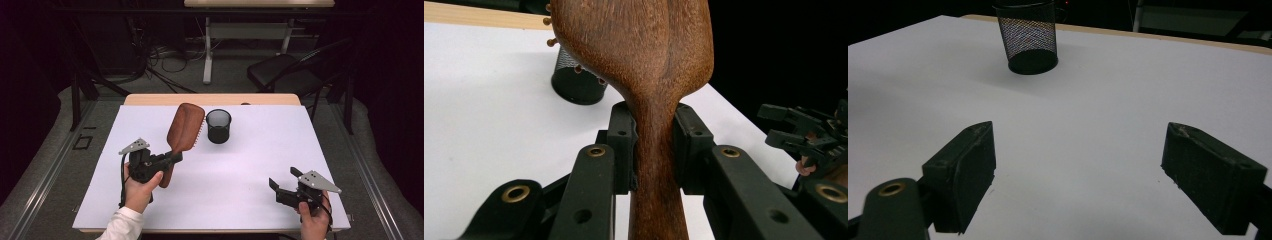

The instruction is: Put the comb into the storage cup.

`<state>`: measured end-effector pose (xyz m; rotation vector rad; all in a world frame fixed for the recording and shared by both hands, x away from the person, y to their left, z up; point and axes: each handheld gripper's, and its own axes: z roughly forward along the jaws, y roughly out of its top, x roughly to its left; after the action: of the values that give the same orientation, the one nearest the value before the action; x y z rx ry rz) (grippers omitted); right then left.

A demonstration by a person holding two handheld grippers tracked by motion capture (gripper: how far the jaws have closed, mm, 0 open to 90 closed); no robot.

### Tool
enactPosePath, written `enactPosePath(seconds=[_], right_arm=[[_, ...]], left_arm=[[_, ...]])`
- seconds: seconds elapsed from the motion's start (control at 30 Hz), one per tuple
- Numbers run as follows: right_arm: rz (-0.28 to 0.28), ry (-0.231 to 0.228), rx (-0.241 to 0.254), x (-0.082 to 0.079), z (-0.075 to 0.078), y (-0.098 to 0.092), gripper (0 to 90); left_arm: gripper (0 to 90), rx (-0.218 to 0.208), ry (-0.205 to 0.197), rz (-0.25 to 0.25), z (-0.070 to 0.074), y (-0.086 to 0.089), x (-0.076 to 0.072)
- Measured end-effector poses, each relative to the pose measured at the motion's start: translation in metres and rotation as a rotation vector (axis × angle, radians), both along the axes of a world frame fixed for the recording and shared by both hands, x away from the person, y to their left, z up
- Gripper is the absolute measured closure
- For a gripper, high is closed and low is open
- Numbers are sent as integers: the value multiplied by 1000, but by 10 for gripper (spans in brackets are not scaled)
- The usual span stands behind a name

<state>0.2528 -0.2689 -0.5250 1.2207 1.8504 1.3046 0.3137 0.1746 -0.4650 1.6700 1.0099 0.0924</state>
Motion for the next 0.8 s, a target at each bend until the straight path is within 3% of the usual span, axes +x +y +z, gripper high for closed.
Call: enactPosePath(seconds=[0.8], right_arm=[[3,5,-6,0,0,0,137]], left_arm=[[730,11,-20,-71,-4,-21,-10]])
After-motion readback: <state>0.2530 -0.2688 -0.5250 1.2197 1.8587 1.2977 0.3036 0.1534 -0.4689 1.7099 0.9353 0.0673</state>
